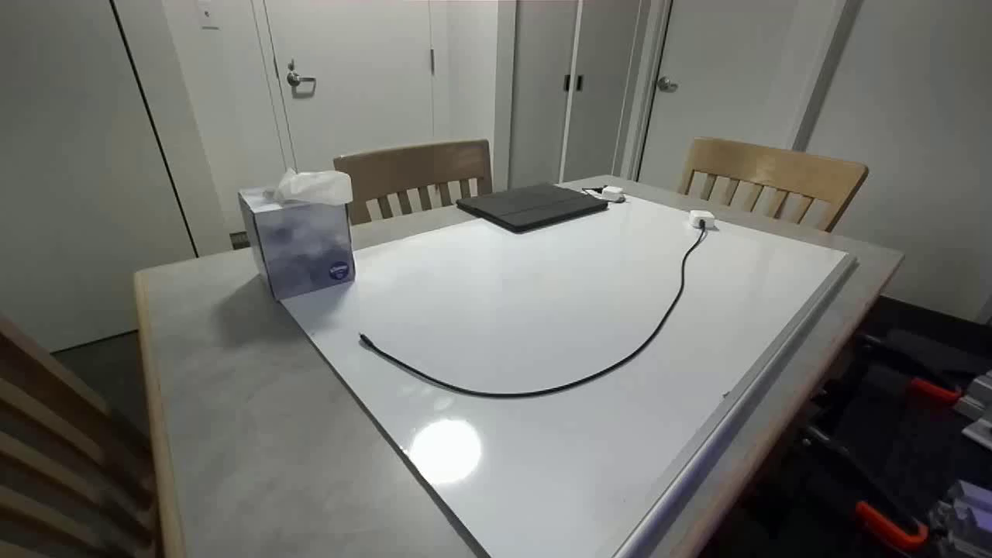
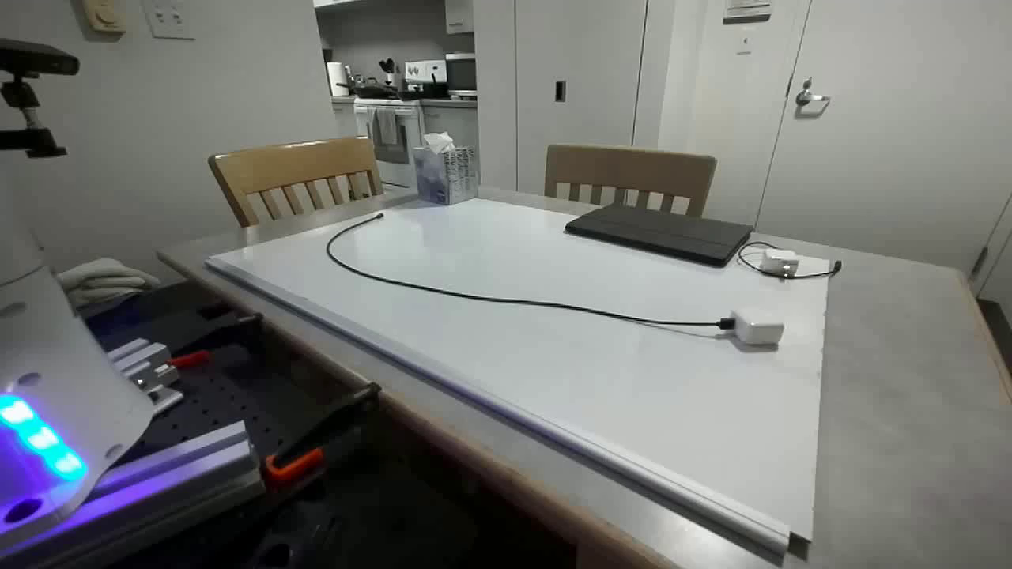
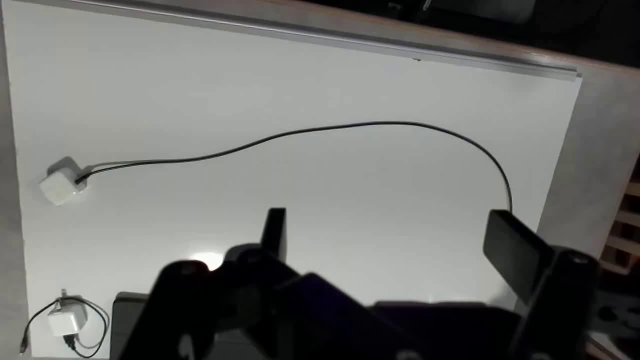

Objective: Wind the charger on the table

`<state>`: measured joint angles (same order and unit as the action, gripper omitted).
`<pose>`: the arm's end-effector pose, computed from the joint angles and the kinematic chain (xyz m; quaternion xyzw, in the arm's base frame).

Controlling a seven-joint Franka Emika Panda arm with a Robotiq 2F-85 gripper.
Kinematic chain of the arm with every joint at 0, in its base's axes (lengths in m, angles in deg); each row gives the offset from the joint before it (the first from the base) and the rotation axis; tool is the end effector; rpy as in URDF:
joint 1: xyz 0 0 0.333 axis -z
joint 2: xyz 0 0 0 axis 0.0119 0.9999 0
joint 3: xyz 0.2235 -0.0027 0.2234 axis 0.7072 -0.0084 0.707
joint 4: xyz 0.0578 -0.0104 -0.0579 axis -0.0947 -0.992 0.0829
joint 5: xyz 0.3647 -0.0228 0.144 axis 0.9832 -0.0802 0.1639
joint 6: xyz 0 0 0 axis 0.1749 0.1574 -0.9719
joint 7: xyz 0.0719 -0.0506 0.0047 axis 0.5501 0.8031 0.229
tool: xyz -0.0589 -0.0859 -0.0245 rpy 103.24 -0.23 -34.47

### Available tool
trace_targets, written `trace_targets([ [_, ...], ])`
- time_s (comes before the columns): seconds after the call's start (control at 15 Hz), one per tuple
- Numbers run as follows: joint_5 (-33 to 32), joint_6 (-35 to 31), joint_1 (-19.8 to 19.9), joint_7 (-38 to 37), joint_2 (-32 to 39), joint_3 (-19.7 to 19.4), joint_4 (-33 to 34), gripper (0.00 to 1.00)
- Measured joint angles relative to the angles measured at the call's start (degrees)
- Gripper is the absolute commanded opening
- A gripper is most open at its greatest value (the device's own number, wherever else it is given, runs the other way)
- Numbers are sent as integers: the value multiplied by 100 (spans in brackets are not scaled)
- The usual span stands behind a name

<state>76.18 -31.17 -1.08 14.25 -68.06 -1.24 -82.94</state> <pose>0.4163 -0.0630 0.5841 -0.9942 -0.0900 0.0404 0.0439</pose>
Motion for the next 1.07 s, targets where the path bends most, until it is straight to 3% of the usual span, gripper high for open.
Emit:
trace_targets([
  [0.67,-75,12,3,-63,-278,123,60,100],
  [1.07,-74,7,3,180,-18,48,67,100],
])
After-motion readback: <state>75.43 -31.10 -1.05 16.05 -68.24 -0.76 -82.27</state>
